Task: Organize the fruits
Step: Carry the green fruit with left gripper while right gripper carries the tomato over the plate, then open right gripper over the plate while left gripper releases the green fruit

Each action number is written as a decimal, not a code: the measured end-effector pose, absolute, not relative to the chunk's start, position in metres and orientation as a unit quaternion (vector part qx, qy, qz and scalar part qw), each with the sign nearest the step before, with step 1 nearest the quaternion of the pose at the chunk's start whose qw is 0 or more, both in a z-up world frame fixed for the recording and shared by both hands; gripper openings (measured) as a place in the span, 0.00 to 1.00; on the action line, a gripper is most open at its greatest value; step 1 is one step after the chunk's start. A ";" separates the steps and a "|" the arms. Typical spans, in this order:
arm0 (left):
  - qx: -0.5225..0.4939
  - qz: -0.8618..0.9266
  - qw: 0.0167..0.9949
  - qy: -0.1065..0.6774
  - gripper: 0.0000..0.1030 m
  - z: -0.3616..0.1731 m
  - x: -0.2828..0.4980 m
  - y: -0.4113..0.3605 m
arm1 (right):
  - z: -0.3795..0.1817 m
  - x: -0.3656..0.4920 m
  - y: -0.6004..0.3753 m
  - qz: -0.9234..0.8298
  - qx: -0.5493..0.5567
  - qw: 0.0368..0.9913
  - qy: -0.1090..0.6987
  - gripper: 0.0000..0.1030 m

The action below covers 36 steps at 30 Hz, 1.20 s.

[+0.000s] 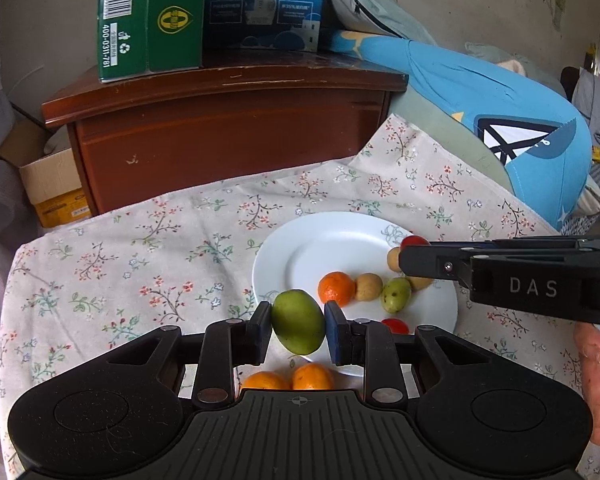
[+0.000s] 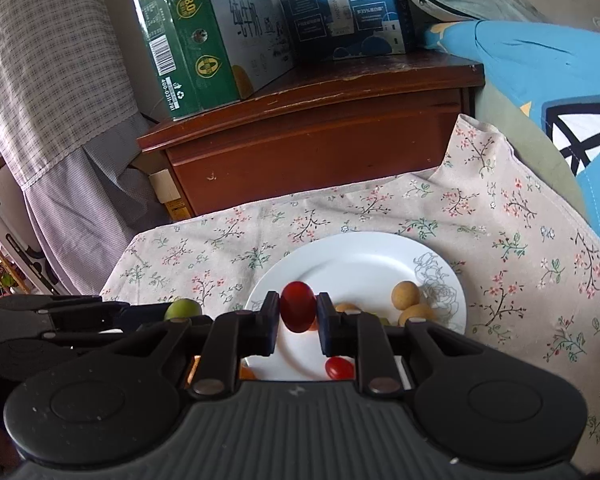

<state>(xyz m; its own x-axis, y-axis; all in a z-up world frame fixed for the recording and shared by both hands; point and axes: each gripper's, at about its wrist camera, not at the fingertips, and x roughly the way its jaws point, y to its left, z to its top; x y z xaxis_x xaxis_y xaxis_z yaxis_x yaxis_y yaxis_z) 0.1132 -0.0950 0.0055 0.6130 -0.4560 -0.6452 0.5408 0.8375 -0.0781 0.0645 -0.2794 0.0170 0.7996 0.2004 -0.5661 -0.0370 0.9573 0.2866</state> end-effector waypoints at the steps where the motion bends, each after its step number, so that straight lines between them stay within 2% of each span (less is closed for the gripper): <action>1: 0.064 -0.283 0.894 0.341 0.25 0.005 0.115 -0.098 | 0.016 0.068 -0.282 0.060 0.132 0.939 0.311 0.19; 23: 0.058 -0.312 0.867 0.384 0.25 -0.026 0.148 -0.141 | -0.023 0.127 -0.307 0.035 0.141 0.925 0.351 0.19; 28: 0.055 -0.310 0.870 0.379 0.27 -0.023 0.152 -0.143 | -0.028 0.135 -0.312 0.030 0.162 0.921 0.353 0.23; 29: 0.053 -0.309 0.871 0.378 0.30 -0.022 0.152 -0.142 | -0.027 0.135 -0.313 0.028 0.163 0.922 0.352 0.23; 30: 0.050 -0.306 0.873 0.377 0.38 -0.020 0.153 -0.141 | -0.026 0.135 -0.313 0.025 0.161 0.922 0.350 0.23; 36: 0.047 -0.280 0.894 0.346 0.74 0.001 0.152 -0.129 | -0.015 0.133 -0.310 0.025 0.150 0.928 0.339 0.30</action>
